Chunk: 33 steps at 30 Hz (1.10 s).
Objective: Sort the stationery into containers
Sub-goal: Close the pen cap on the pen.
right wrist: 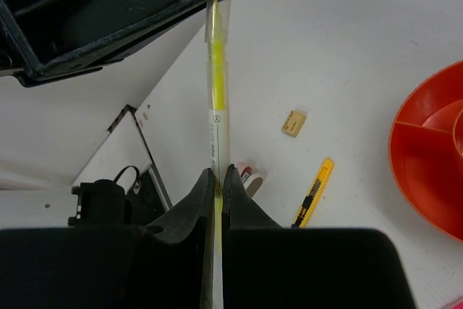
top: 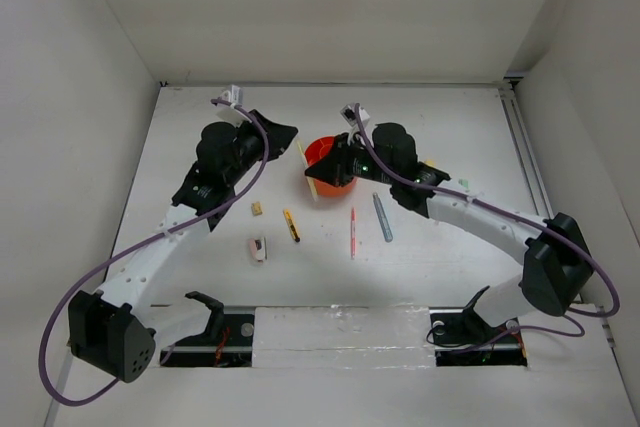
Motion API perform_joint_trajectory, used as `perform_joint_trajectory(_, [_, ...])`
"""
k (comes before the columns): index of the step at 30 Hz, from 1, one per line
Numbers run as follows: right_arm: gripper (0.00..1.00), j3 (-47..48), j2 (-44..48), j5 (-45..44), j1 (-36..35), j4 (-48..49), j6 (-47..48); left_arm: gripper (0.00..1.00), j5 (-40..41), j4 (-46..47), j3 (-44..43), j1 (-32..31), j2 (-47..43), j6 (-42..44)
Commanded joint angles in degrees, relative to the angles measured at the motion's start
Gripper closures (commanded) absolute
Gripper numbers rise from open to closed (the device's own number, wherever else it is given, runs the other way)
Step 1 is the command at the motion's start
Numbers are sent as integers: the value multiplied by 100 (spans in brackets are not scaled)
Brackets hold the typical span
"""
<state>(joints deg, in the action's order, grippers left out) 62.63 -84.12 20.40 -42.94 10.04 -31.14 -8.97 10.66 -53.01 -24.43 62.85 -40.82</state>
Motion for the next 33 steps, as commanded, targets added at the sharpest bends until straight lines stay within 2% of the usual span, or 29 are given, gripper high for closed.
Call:
perform_joint_trajectory(1, [100,373,36,34,84,384,178,100,-210,-151,-147,-89,-27,206])
perform_joint_trajectory(13, [100,707,-70,34,207,227,91,100,-447,279,160,-141,-80,74])
perform_joint_trajectory(21, [100,1233,-289,-36,268,24,-103,100,-746,1105,740,-141,-344,108])
perform_joint_trajectory(26, [100,1611,-456,464,487,-142,-155,100,-1263,1500,985,-141,-344,188])
perform_joint_trajectory(33, [100,1884,-457,710,681,-196,-156,100,-1326,1852,1171,-141,-396,188])
